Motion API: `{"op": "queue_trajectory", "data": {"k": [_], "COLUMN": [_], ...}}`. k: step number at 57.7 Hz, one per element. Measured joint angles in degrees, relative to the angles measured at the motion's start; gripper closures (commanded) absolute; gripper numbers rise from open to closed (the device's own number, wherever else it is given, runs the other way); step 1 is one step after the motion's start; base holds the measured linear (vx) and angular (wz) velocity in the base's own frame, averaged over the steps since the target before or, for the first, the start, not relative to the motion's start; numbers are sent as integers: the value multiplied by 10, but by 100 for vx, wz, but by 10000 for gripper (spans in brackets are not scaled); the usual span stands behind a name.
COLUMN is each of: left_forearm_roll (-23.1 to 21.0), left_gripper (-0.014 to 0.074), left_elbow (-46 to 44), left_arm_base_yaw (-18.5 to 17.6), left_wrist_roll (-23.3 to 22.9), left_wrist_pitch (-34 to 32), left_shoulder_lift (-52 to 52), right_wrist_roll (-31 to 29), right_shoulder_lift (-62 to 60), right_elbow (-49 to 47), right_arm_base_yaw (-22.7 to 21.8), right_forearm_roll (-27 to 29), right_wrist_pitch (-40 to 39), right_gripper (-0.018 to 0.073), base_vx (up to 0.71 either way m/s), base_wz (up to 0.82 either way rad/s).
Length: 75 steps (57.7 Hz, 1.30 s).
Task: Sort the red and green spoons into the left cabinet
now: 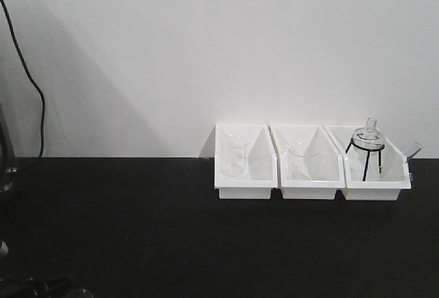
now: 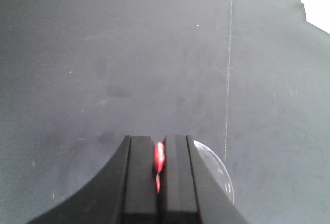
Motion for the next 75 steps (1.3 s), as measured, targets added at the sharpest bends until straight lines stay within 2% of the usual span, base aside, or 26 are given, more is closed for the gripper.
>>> {"op": "queue_trajectory", "data": {"k": [9,22,29,35,47,62,75], "left_forearm_roll": [0,0,0,0,1,1,14], "left_gripper": [604,603,603,603,603,603,603], "left_elbow": [0,0,0,0,0,0,0], "left_arm_base_yaw": [0,0,0,0,0,0,0], "left_wrist_roll": [0,0,0,0,0,1,2], "left_wrist_pitch": [0,-1,-1,-1,-5,-11,-11], "left_shoulder_lift": [0,0,0,0,0,0,0], "right_wrist_roll": [-16,-61,-60,-44,-11,1,1], "right_shoulder_lift": [2,84,129,162,246,359,424], "right_elbow": [107,175,190,209,220,220,219], "right_arm_base_yaw": [0,0,1,11,20,21,21], "right_forearm_roll": [27,16,14,-3,-87,-125,-118], "right_wrist_pitch": [-147,-235,-324,-433,-627,-738,-812], "right_gripper": [278,278,278,278,278,278,278], "base_vx": [0,0,0,0,0,0,0], "base_wz": [0,0,0,0,0,0,0]}}
